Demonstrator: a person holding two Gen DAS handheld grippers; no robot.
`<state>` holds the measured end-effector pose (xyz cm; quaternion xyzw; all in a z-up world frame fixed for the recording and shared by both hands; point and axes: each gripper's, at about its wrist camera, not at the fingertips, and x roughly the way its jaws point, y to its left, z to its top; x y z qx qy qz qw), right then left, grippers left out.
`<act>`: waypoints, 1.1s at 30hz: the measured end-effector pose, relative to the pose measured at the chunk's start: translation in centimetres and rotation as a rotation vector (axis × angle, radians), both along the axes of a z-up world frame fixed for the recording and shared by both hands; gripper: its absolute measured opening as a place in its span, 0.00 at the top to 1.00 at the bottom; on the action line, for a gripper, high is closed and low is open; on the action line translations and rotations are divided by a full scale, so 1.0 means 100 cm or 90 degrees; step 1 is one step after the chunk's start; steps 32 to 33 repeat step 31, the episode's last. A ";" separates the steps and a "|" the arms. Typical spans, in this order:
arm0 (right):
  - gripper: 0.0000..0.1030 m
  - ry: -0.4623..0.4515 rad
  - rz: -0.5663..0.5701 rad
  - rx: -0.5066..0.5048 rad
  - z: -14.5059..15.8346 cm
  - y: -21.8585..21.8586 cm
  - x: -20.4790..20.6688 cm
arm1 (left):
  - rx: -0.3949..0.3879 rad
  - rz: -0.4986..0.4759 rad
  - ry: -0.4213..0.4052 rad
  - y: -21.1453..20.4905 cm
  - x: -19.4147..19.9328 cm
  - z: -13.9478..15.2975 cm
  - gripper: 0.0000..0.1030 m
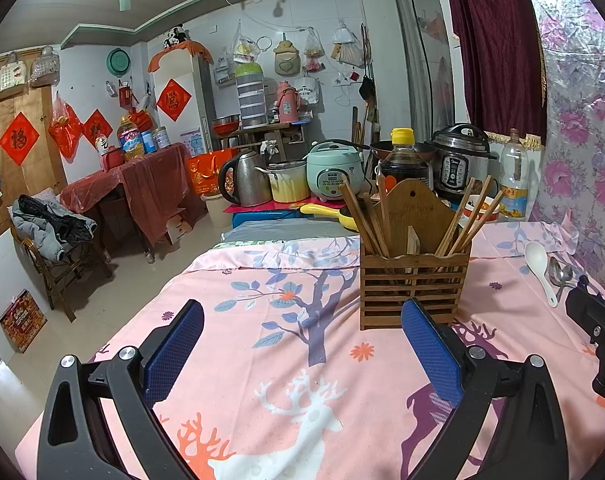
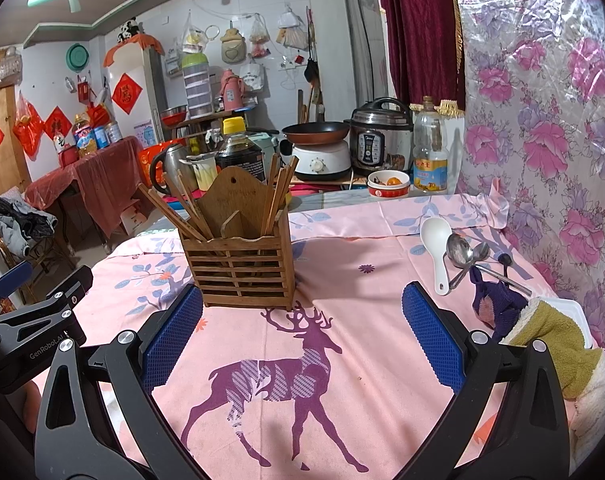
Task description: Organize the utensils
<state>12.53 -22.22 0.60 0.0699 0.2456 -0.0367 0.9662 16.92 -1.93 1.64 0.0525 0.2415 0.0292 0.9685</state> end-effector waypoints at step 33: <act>0.06 0.000 0.000 0.000 0.000 0.000 0.000 | -0.003 0.008 0.006 0.007 -0.002 -0.003 0.06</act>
